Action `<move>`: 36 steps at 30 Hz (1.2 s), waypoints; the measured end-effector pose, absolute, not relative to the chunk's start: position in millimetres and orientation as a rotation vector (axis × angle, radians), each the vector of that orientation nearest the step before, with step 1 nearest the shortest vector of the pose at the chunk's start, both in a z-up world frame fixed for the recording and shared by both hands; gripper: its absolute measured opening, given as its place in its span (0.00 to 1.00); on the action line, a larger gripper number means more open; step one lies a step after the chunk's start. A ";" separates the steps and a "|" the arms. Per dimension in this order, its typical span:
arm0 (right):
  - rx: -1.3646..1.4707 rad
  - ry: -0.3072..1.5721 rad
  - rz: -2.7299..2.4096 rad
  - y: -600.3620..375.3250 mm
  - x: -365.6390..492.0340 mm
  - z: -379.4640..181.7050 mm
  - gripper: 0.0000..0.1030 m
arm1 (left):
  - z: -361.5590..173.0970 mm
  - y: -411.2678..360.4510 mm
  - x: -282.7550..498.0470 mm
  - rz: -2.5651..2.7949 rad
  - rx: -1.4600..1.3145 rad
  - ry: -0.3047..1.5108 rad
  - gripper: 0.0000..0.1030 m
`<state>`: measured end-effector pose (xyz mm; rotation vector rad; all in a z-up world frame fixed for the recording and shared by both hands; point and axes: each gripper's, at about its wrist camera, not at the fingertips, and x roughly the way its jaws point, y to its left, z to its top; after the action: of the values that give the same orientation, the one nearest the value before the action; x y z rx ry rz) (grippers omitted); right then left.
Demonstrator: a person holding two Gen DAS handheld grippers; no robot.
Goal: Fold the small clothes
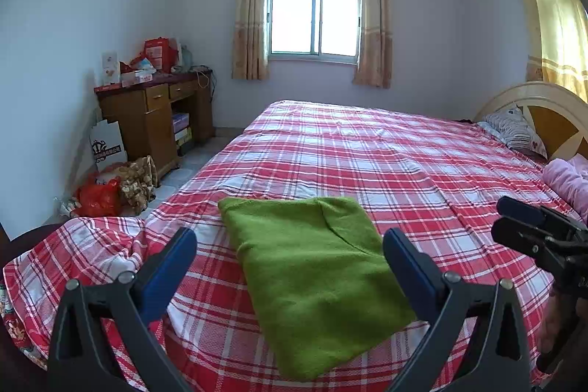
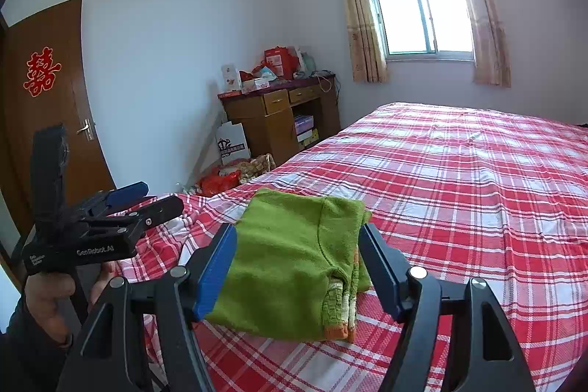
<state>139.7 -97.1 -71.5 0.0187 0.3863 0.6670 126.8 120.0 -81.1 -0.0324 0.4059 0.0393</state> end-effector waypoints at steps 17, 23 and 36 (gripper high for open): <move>0.003 0.360 0.673 -95.9 126.5 -67.3 0.68 | -82.0 119.9 124.7 0.043 -0.045 0.404 1.00; 0.000 0.357 0.675 -95.3 125.0 -67.0 0.68 | -83.6 120.3 125.3 0.050 -0.050 0.408 1.00; 0.001 0.354 0.678 -94.2 123.3 -67.3 0.69 | -84.5 121.4 125.9 0.059 -0.059 0.412 1.00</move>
<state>123.3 -94.2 -67.3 0.0006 0.3539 0.6781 125.9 121.4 -84.5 -0.0588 0.4117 0.0589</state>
